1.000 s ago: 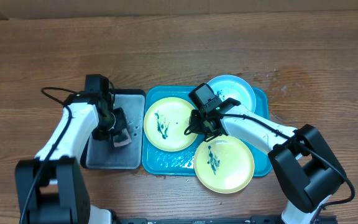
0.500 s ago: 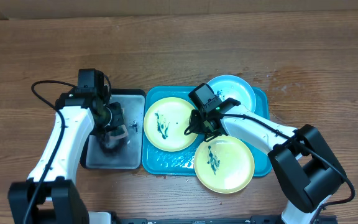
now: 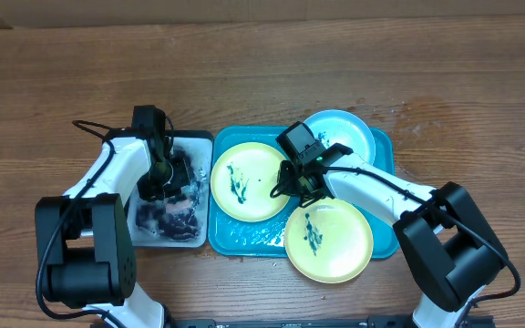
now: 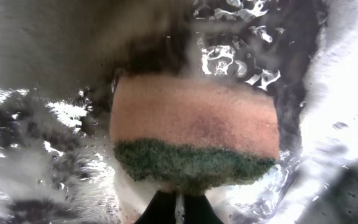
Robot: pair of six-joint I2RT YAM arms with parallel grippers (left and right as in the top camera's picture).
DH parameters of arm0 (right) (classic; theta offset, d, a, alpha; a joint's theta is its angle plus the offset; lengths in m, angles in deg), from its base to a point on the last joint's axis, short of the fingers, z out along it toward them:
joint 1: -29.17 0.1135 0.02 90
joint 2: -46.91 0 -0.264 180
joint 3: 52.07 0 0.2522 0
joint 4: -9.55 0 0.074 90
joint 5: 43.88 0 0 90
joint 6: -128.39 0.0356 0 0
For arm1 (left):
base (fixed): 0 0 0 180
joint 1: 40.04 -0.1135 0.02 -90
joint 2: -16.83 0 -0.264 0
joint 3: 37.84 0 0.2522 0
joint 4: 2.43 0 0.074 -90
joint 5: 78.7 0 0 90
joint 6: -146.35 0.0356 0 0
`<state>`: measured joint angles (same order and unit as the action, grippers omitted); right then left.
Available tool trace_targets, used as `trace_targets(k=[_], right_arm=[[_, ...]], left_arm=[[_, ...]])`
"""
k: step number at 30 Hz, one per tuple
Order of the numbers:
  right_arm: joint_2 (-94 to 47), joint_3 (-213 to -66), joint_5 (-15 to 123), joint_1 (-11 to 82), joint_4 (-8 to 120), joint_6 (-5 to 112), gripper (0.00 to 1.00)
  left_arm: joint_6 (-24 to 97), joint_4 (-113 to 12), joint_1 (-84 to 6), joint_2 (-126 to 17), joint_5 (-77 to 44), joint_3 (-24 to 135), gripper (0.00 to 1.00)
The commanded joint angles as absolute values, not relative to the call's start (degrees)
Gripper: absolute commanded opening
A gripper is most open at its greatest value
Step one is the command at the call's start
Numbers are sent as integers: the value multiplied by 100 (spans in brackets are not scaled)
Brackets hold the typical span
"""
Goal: Clean dirty plates on tray and stack at the side
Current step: 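Grasp the green-and-pink sponge with the left gripper and lift it, then scrub the yellow plate with the sponge held in the left gripper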
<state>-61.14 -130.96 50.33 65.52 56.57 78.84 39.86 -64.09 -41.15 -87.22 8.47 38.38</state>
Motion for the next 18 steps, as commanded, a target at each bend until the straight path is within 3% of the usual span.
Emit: trace_targets(k=[1,11,18], right_arm=[[-6053,-13021,5072,6579,5635,7851,6],[-6053,-13021,5075,6579,5641,7853,6],[-6053,-13021,4924,6579,5650,7851,5]], left_arm=[[4023,-6262,-4038,-8639,877,3875,4],[3944,-6594,-3835,-6788,669,3941,4],[4139,-6444,-3730,-6453,-852,3941,4]])
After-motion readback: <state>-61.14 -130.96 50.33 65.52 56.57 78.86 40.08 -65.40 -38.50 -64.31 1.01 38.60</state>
